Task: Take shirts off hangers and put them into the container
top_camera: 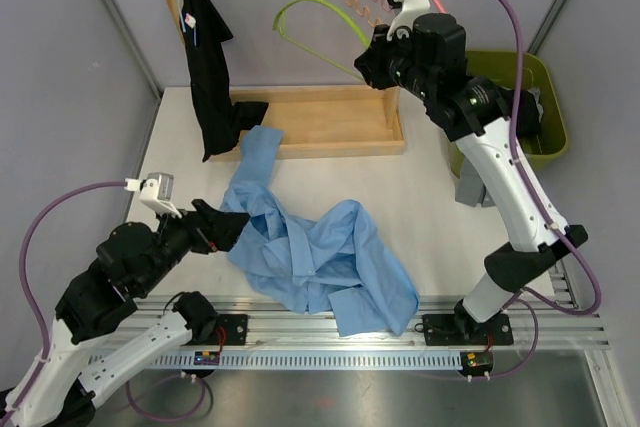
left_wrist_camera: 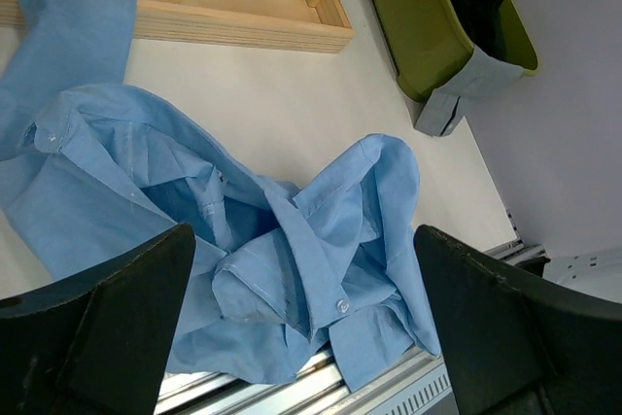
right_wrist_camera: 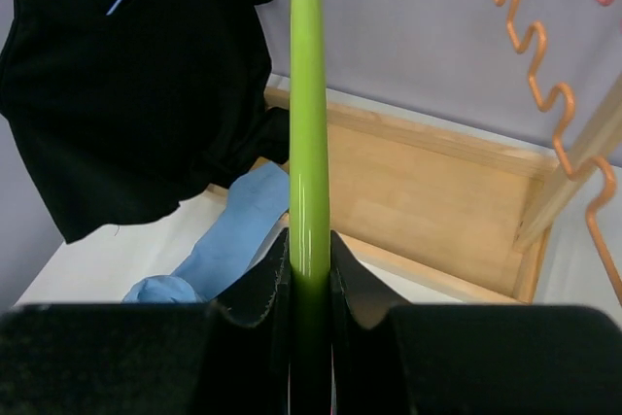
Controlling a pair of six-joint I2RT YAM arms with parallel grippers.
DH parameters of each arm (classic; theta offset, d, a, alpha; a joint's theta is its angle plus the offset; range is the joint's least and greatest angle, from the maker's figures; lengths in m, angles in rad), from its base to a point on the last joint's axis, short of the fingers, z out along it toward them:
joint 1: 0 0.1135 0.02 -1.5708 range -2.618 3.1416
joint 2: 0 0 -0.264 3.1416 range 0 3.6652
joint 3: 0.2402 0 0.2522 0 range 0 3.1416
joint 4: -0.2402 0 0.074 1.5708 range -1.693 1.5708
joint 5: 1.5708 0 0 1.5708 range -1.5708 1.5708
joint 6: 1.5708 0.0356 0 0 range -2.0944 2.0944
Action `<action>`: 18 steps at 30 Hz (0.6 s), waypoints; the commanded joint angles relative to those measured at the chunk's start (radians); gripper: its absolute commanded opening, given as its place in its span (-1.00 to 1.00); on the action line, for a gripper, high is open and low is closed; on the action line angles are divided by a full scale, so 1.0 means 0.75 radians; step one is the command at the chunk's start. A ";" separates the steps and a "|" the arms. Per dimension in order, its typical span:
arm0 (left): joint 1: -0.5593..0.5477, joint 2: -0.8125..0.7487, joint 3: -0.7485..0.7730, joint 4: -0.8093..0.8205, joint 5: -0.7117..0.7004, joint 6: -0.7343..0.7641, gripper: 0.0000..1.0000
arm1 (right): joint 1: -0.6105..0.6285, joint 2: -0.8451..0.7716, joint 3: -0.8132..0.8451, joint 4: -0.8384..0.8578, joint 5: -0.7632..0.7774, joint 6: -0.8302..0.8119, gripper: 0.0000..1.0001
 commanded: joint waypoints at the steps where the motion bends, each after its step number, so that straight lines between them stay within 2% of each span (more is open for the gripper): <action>1: -0.004 -0.030 -0.013 0.001 0.022 -0.009 0.98 | -0.032 0.046 0.104 0.090 -0.143 0.030 -1.00; 11: -0.004 -0.053 -0.091 0.007 0.040 -0.026 0.98 | -0.169 0.144 0.353 0.041 -0.243 0.020 -1.00; 18: -0.004 -0.028 -0.138 0.060 0.062 -0.036 0.98 | -0.169 0.034 0.304 0.045 -0.276 -0.017 -1.00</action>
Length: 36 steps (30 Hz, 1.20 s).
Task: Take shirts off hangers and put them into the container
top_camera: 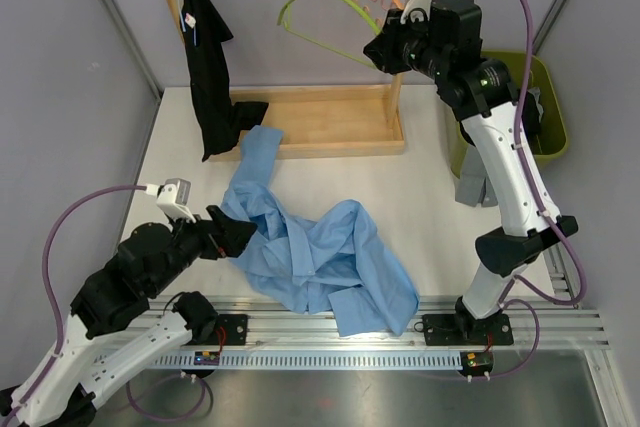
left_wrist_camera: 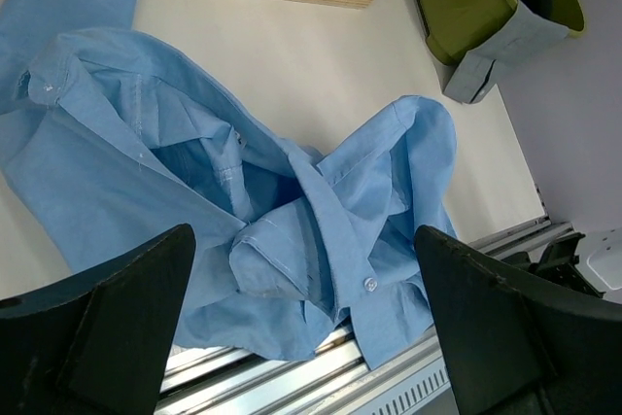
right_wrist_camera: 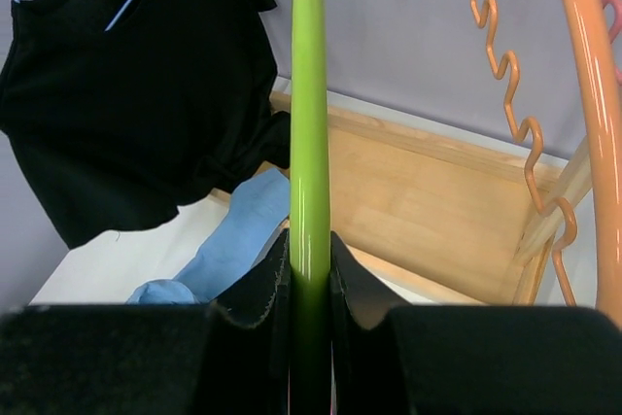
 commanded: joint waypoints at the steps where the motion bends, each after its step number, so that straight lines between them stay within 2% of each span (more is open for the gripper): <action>1: -0.004 0.014 -0.002 0.086 0.040 -0.014 0.98 | 0.001 -0.164 -0.002 0.166 -0.044 -0.035 -1.00; 5: -0.004 0.030 -0.016 0.114 0.048 -0.018 0.97 | -0.001 -0.262 -0.145 0.225 -0.028 -0.056 -1.00; 11: -0.004 0.055 -0.018 0.129 0.065 -0.022 0.98 | -0.001 -0.219 -0.054 0.192 0.011 -0.082 -1.00; 15: -0.004 0.048 -0.020 0.129 0.067 -0.028 0.98 | -0.019 -0.039 0.212 0.066 0.052 -0.095 -1.00; 16: -0.004 0.048 -0.016 0.127 0.063 -0.028 0.98 | -0.021 0.008 0.340 -0.007 0.054 -0.093 -1.00; 18: -0.004 0.040 -0.008 0.119 0.057 -0.030 0.98 | -0.025 0.102 0.431 -0.067 0.048 -0.083 -1.00; 21: -0.004 0.022 0.002 0.100 0.046 -0.030 0.98 | -0.027 0.110 0.370 -0.037 0.038 -0.054 -1.00; 25: -0.004 0.010 0.006 0.080 0.032 -0.028 0.98 | -0.035 0.059 0.176 0.063 0.050 -0.027 -1.00; 36: -0.004 -0.011 -0.004 0.080 0.042 -0.046 0.98 | -0.046 0.053 0.100 0.072 0.099 -0.011 -1.00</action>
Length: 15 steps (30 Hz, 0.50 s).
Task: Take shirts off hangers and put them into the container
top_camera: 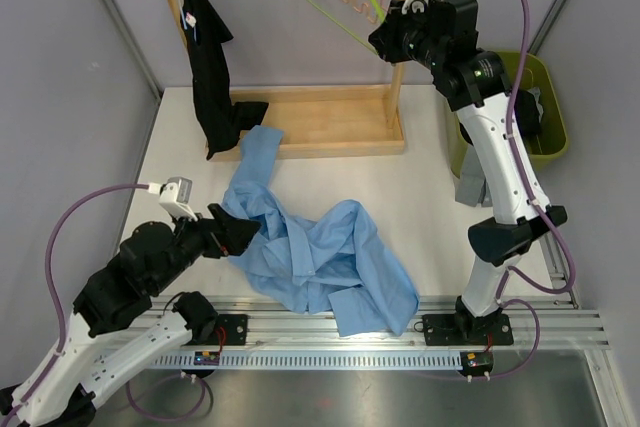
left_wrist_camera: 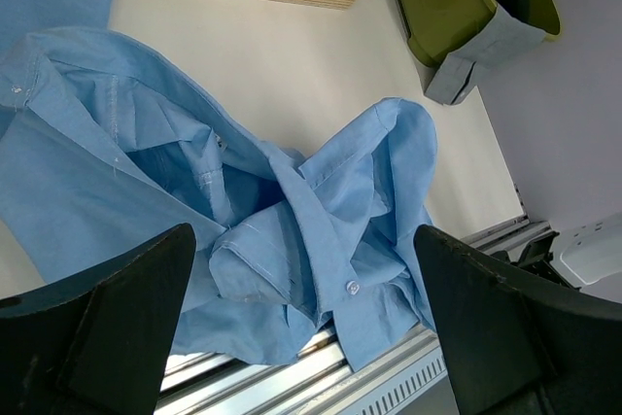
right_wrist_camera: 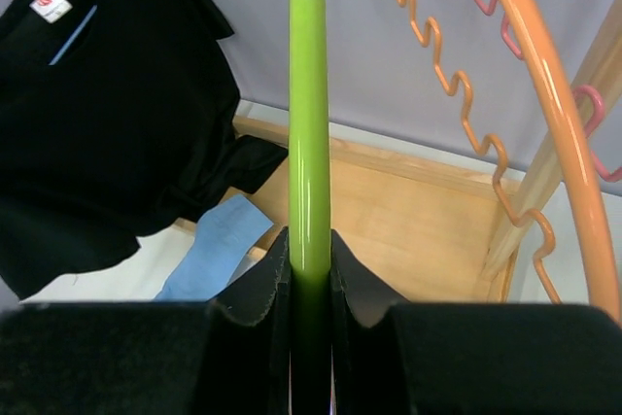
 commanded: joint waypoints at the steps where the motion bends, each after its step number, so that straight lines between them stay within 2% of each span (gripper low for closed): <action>1: -0.004 -0.026 0.009 0.029 0.008 -0.012 0.98 | -0.012 -0.048 -0.037 0.057 0.045 0.023 -1.00; 6: -0.004 -0.047 0.015 0.019 0.002 -0.012 0.98 | -0.012 -0.056 -0.125 0.057 0.032 0.041 -1.00; 9: -0.004 -0.059 0.017 0.010 -0.006 -0.014 0.98 | -0.012 -0.136 -0.274 0.110 -0.013 0.051 -1.00; 10: -0.004 -0.063 0.021 0.006 -0.008 -0.014 0.98 | -0.010 -0.167 -0.366 0.155 -0.021 0.055 -0.95; 11: -0.004 -0.065 0.025 -0.004 -0.012 -0.012 0.98 | -0.010 -0.226 -0.413 0.181 -0.051 0.055 -0.67; 12: -0.004 -0.067 0.029 -0.004 -0.014 -0.012 0.98 | -0.008 -0.259 -0.499 0.216 -0.068 0.055 -0.26; 13: -0.004 -0.067 0.033 -0.010 -0.016 -0.010 0.98 | -0.004 -0.293 -0.542 0.235 -0.086 0.066 0.97; 15: -0.004 -0.067 0.033 -0.016 -0.021 -0.010 0.98 | 0.016 -0.394 -0.661 0.269 -0.141 0.066 0.99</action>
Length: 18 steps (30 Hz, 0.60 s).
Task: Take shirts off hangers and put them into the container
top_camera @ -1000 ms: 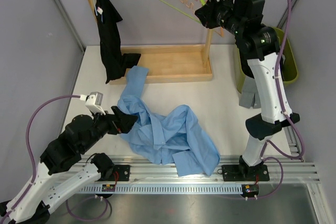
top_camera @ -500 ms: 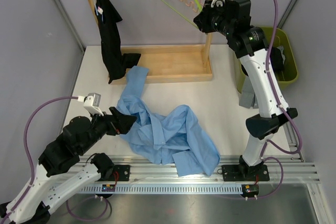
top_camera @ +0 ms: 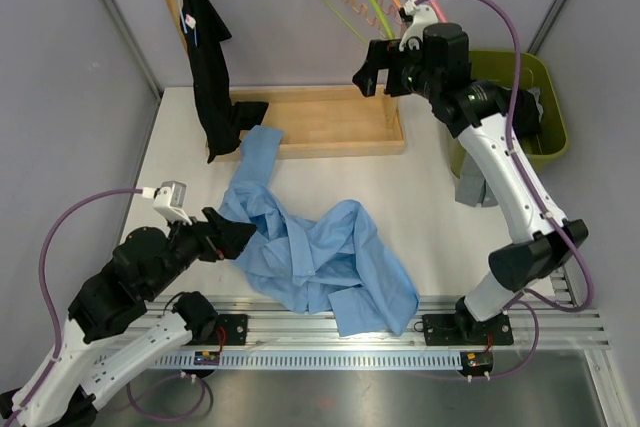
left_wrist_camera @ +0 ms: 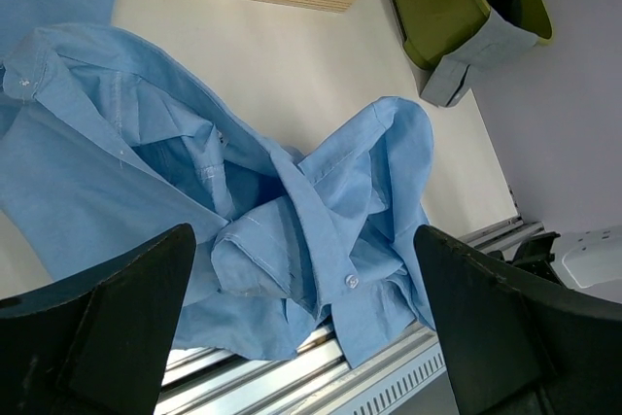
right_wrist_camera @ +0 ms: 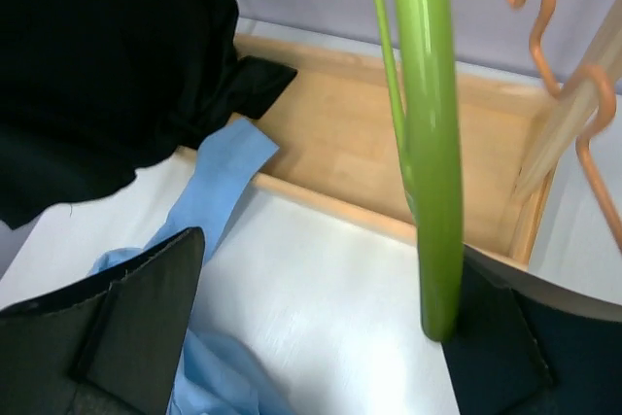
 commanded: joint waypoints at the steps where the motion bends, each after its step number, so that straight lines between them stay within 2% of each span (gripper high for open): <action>1: -0.004 -0.011 0.033 0.014 -0.014 0.000 0.98 | 0.042 -0.208 -0.142 0.098 -0.087 0.001 0.99; 4: -0.004 -0.017 0.027 0.004 -0.023 -0.004 0.97 | 0.240 -0.373 -0.365 0.110 0.027 -0.019 0.99; 5: -0.004 -0.019 0.025 0.004 -0.023 -0.006 0.98 | 0.288 -0.402 -0.366 0.126 0.052 -0.015 0.99; 9: -0.004 -0.032 0.023 -0.004 -0.033 -0.012 0.98 | 0.486 -0.486 -0.729 0.214 0.150 0.078 0.99; 11: -0.004 -0.036 0.027 -0.019 -0.035 -0.014 0.98 | 0.556 -0.474 -0.848 0.245 0.260 0.146 0.99; 15: -0.004 -0.050 0.023 -0.037 -0.043 -0.022 0.97 | 0.691 -0.390 -1.128 0.369 0.355 0.316 0.99; 18: -0.004 -0.066 0.013 -0.047 -0.055 -0.026 0.98 | 0.834 -0.278 -1.233 0.469 0.418 0.451 0.99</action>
